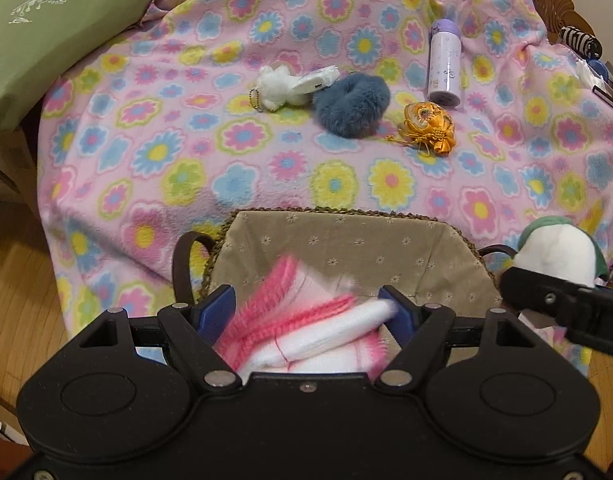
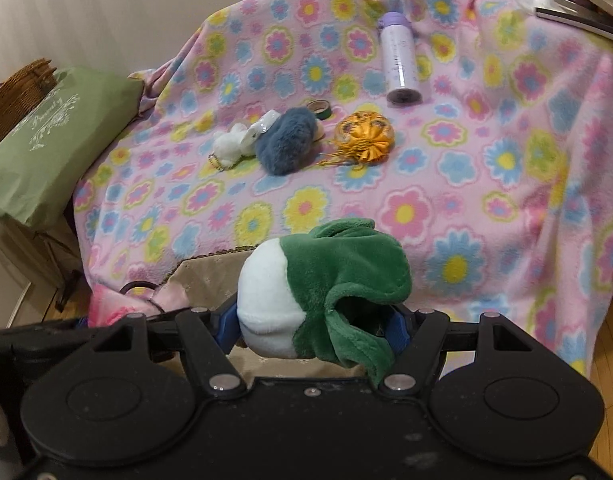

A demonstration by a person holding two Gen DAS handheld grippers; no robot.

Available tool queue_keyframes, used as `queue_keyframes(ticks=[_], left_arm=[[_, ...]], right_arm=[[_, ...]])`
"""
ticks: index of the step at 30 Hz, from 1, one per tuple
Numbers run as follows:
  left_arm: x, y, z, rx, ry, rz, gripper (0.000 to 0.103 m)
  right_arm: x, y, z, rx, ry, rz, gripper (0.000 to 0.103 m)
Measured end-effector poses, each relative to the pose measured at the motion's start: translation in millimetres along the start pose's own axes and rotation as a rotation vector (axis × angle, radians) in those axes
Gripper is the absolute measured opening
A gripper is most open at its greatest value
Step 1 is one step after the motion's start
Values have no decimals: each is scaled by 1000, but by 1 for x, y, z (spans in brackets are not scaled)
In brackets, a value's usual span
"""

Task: Organize soft objects
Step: 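Lower the towel and plush into the basket and open both tools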

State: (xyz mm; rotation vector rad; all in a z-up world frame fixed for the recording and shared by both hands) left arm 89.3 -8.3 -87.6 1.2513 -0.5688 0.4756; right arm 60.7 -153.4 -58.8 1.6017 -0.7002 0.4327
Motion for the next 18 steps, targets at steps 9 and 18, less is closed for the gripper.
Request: queue_keyframes(ticks=[9,18], left_arm=[[-8,-3,-5,9,10,-20,72],[-9,-4,-7,20,16,-27,73]], right_arm=[[-9,-11,-4,20,-3,-75,70],[-13,-13,-6,26,2,-106,75]])
Point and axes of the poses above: each gripper's, at about its wrist camera, not at the fingertips, and y roughly against the way its jaws point, z to its right, x to its top, the point moved 10 cm from there along -y, roughly the way its jaws point, and after that the axes turned 8 degrees about -x, right-handed, at the moved point
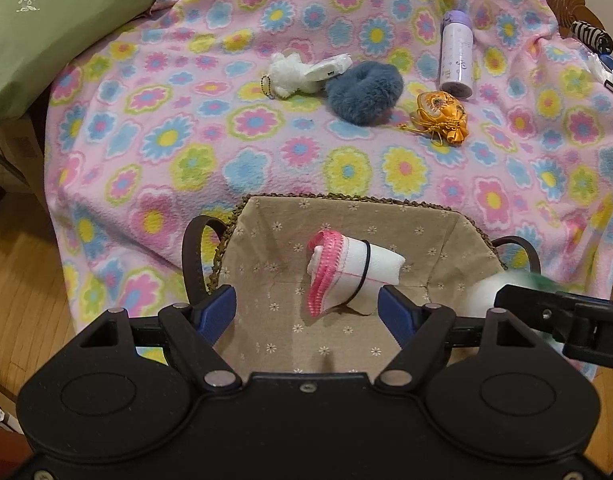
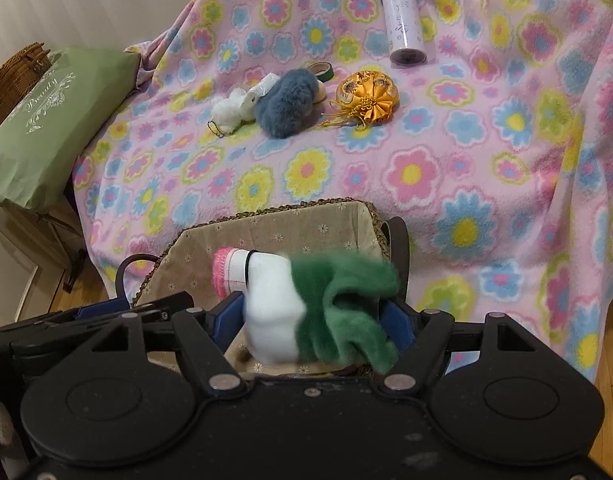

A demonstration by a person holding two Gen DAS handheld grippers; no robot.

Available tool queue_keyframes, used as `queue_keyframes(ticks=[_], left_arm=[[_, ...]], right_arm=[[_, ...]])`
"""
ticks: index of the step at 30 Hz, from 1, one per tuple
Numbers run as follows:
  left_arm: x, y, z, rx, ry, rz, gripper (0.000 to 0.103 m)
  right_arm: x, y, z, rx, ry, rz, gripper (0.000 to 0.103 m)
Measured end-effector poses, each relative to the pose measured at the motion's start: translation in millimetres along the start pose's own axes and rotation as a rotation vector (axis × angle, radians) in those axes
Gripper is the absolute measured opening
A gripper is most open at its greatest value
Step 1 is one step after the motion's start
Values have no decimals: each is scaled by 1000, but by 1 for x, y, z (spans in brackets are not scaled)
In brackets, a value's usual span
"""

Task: Organize soft objects
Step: 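Lower the towel and plush into the basket and open both tools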

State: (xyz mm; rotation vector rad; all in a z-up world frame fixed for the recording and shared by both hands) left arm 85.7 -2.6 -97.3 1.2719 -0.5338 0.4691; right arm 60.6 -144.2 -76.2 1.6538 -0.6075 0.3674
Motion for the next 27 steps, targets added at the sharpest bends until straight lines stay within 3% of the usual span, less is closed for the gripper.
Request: queue_keyframes(ticks=[27], left_arm=[[-1,1,-1,28,-18,-2,74]], right_arm=[[1,0,4,-29,13,7,77]])
Point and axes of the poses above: each gripper's, at about its wrist camera, not at the fingertips, and y roughly against the way its jaws point, z to its right, x to its top, the point moved 10 cm from there along -y, roughly the way its jaws point, and after that the axes turned 8 degrees about -x, right-handed, at the moved point
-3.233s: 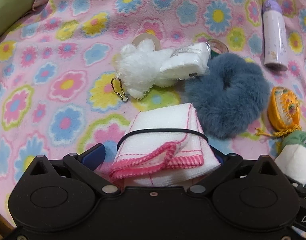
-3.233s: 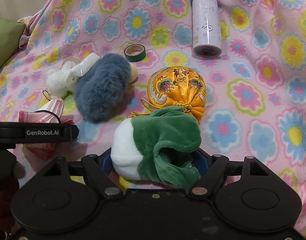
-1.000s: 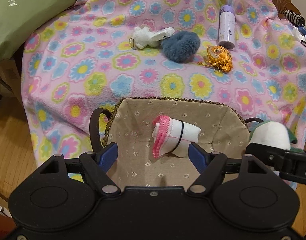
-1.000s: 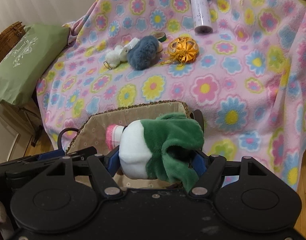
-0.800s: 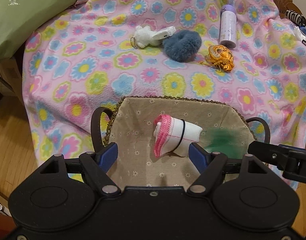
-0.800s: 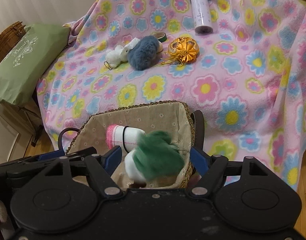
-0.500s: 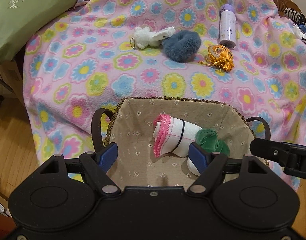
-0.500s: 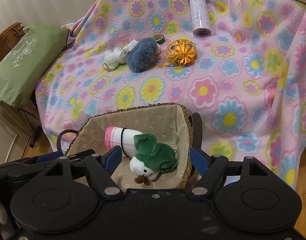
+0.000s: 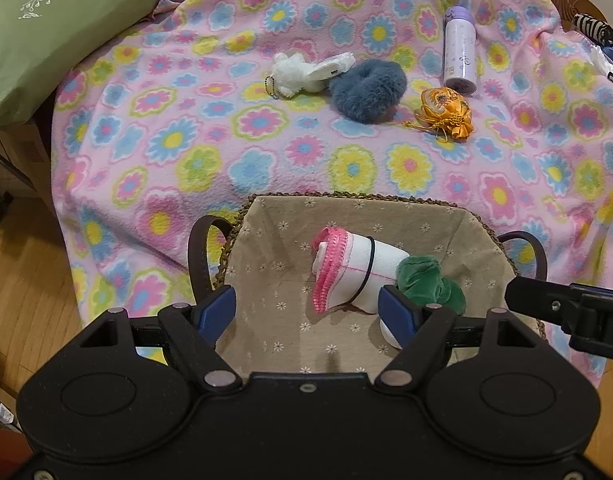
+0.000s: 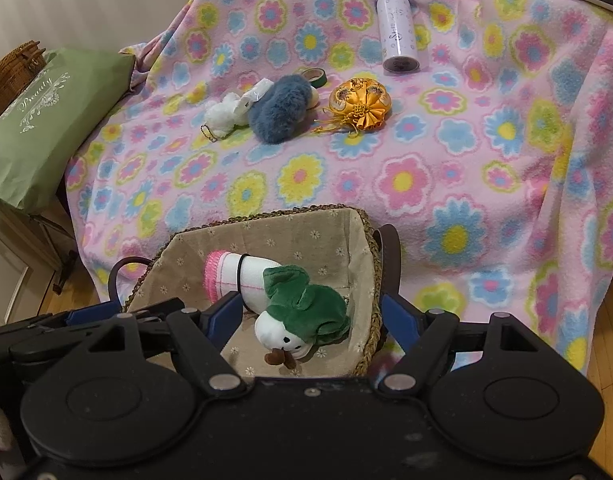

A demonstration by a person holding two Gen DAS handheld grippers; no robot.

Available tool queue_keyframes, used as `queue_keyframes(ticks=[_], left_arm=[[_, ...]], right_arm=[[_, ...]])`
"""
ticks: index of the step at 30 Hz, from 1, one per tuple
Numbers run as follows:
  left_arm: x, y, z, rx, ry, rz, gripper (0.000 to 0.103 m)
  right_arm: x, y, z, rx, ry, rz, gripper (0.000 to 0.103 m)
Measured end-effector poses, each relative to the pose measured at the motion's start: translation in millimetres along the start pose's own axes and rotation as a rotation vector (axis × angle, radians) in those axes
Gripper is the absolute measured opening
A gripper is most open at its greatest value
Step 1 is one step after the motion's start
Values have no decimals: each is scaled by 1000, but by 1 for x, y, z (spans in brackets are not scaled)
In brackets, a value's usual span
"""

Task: Organize soft objects
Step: 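Lower the towel and plush into the basket and open both tools, then lift both tools out of the basket and move toward the remaining items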

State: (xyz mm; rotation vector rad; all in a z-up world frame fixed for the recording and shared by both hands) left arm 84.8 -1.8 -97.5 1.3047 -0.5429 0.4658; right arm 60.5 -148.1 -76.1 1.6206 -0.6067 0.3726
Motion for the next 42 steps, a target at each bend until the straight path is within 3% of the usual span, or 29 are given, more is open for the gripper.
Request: queue_keyframes(ticks=[42], left_arm=[[-1,1,1,2,2,1,74]], right_arm=[[-4,-2,0,1,4,-12,80]])
Point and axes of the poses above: each gripper's, at about its wrist camera, not at the fingertips, and y roughly against the way its jaws point, z to its right, x to its top, the point moved 10 cm from there along -y, roughly the way its jaws point, and after that the axes turned 8 degrees about -x, right-handed, at the moved point
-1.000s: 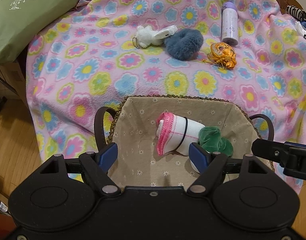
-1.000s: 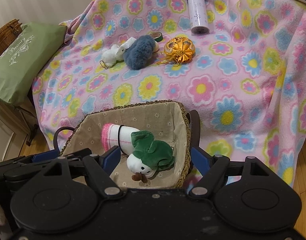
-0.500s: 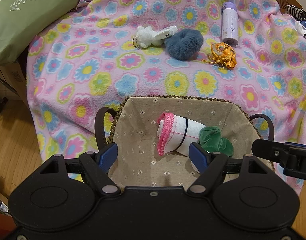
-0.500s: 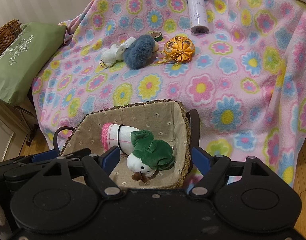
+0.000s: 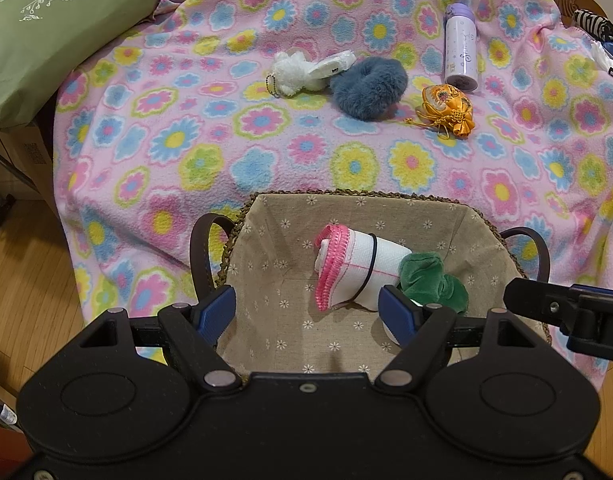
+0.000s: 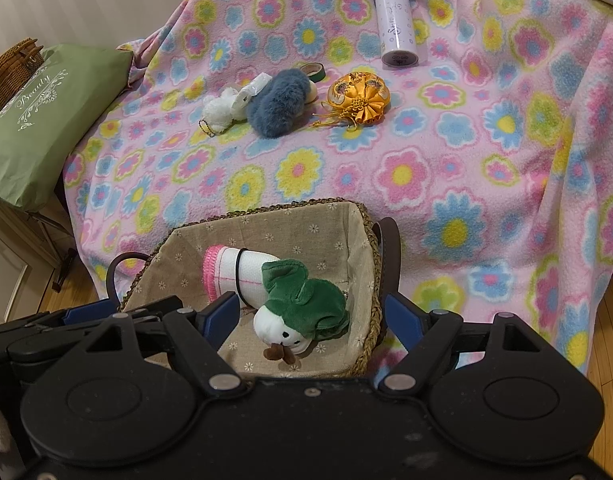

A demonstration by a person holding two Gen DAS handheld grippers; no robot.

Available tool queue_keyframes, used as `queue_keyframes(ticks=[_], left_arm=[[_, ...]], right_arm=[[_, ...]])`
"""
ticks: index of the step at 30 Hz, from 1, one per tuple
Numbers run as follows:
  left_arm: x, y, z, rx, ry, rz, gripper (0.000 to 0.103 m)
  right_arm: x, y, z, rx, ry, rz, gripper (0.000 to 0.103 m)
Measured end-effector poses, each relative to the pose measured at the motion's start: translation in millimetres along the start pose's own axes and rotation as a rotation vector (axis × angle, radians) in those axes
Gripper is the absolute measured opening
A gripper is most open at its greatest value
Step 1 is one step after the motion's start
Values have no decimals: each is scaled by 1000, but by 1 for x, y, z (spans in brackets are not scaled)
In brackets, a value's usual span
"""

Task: Organize soft objects
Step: 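Lift both tools out of the basket and move toward the remaining items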

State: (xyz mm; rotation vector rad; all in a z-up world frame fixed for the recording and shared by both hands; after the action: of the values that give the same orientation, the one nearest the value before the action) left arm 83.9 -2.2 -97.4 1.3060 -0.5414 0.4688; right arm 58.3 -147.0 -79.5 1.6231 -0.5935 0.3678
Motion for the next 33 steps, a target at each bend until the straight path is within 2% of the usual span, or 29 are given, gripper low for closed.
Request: queue_keyframes(ticks=[10,16,22,33], left_arm=[[0,4,-6,10,2,20,74],[7,8,-7,46,-7,33,74],[13,8,5,58,-51,37,74],[21,9,27,34,-103,49,79]], right_arm=[[-4,-3,0,-7,13,-6,80],[15,5,4,-40,24,42,82],[27,0,17,-83,-1,15,82],[33,-1,21,-98,-31,-8,82]])
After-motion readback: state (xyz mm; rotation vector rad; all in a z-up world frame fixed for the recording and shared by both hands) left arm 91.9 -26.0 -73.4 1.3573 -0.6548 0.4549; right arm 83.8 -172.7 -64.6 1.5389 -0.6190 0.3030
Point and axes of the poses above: each gripper's, at about its wrist camera, not at the fingertips, and y roughly against the way its jaws point, z to its right, x to its top, the point moved 10 cm from there along -y, roughly the way its jaws point, and after that the axes turned 8 degrees about -x, right-handed, at the moved point
